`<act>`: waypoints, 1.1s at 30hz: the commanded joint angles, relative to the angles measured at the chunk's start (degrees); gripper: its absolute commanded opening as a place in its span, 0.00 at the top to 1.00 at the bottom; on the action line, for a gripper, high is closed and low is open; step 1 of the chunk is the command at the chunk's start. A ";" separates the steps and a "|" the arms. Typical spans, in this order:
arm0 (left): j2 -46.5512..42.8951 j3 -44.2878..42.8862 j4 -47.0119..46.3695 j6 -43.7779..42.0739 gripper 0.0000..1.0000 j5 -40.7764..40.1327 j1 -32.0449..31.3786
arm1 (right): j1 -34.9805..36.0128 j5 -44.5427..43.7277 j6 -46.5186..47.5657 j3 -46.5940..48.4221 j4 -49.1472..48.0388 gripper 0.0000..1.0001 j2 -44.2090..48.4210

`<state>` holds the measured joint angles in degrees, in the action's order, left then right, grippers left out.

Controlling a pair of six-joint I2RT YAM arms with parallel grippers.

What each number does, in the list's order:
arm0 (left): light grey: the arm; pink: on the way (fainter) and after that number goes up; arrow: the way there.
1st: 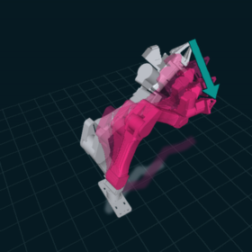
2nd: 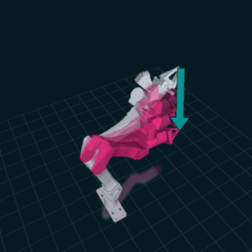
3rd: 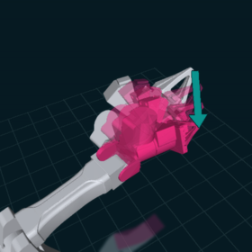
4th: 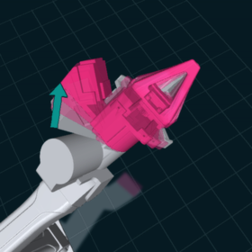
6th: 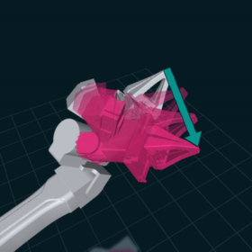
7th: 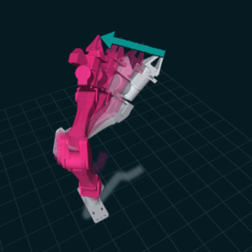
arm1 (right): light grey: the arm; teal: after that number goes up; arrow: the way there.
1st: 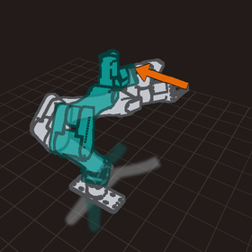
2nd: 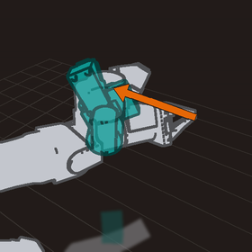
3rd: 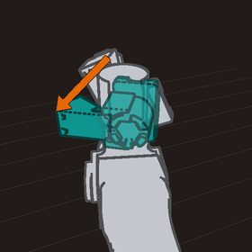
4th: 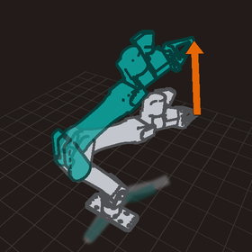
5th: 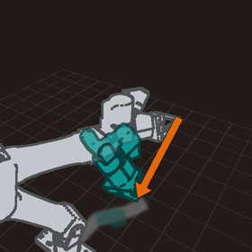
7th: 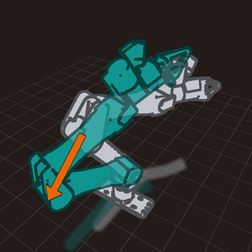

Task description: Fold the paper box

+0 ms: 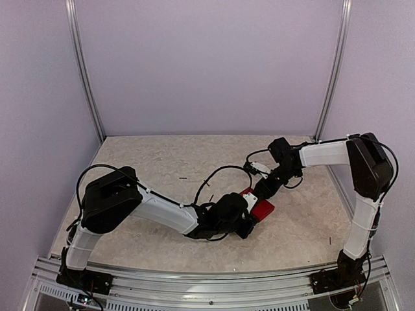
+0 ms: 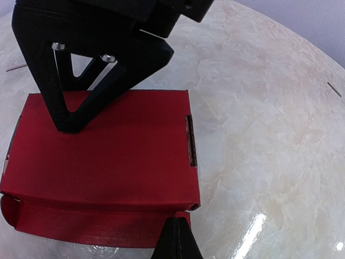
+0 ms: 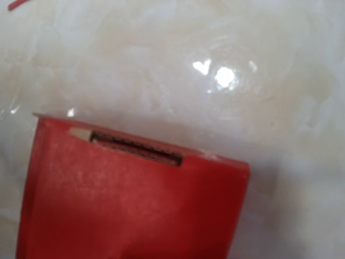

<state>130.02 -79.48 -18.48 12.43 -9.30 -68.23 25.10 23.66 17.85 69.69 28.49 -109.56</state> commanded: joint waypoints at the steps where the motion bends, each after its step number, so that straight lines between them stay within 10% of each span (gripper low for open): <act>1: -0.99 -0.31 0.44 -1.15 1.00 0.17 0.02 | -0.14 -1.85 0.61 -2.59 4.38 0.62 -3.59; 33: 1.50 -4.48 1.60 -3.54 1.00 1.66 -0.59 | -0.07 -1.37 0.70 -3.06 4.32 0.61 -3.14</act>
<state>130.26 -83.42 -17.47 9.72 -7.49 -68.38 24.93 24.67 17.89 69.56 28.27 -109.60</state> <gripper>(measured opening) 0.009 0.386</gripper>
